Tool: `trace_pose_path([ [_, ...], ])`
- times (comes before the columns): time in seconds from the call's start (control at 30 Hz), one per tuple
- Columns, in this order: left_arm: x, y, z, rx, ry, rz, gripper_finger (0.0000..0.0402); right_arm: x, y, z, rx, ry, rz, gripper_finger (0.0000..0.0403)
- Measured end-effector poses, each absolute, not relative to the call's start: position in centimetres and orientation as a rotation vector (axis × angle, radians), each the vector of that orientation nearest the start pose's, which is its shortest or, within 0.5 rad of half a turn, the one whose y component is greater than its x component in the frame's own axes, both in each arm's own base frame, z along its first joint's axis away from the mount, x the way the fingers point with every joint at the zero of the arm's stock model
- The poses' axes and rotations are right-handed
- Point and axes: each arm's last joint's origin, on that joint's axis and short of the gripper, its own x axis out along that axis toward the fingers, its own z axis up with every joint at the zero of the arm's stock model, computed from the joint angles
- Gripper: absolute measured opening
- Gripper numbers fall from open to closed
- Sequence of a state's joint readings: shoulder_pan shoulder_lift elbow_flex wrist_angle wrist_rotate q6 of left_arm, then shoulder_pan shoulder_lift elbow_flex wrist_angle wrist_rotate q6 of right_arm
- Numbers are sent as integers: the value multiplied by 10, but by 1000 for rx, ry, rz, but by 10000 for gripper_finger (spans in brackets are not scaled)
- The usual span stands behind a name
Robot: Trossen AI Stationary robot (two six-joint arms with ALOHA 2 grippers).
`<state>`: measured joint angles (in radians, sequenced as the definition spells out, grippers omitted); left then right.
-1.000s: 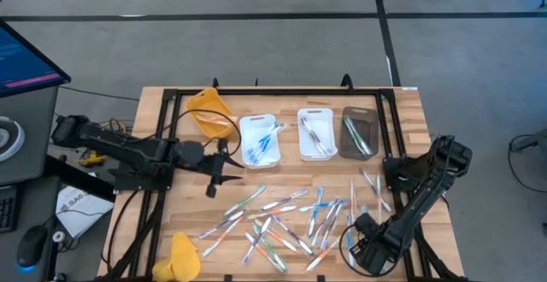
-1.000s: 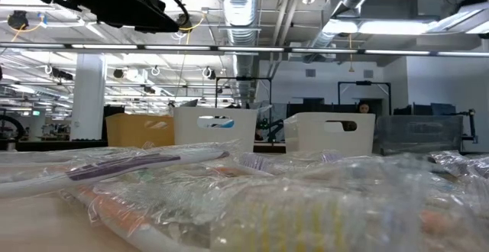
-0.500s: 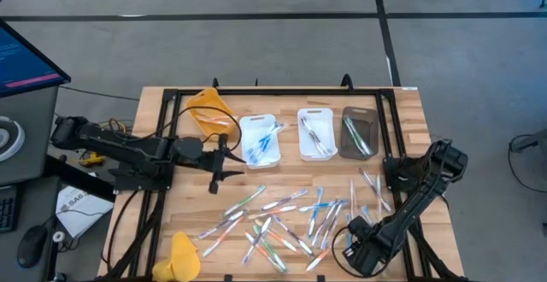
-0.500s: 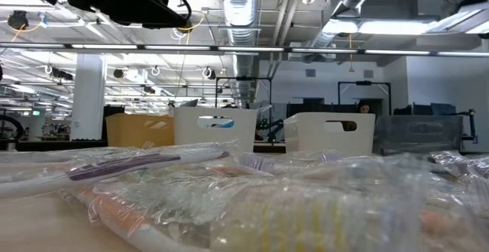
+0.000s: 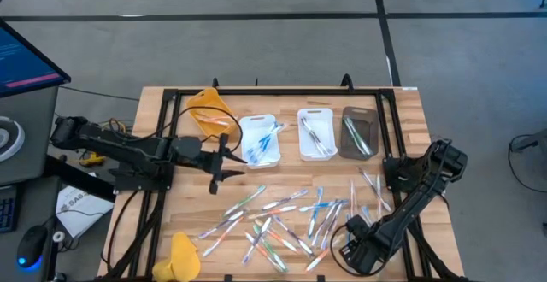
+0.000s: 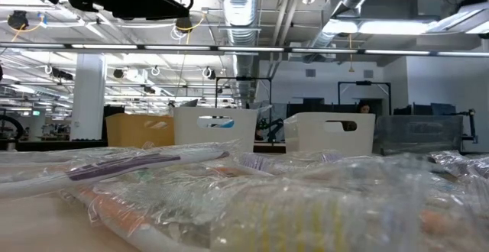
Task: Pick & Place Toothbrushes
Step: Put the bottom right green toothbrush into the black bin
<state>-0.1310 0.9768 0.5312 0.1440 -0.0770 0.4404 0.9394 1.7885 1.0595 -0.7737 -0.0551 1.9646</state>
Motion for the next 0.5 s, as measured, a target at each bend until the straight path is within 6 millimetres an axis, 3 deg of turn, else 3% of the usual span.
trace_pose_path([
  [0.3,211,-26,245,518,255,-125,141,184,254,164,892,1453,-797,177],
  [0.5,211,-26,246,517,244,-122,141,176,255,165,908,1436,-892,177],
])
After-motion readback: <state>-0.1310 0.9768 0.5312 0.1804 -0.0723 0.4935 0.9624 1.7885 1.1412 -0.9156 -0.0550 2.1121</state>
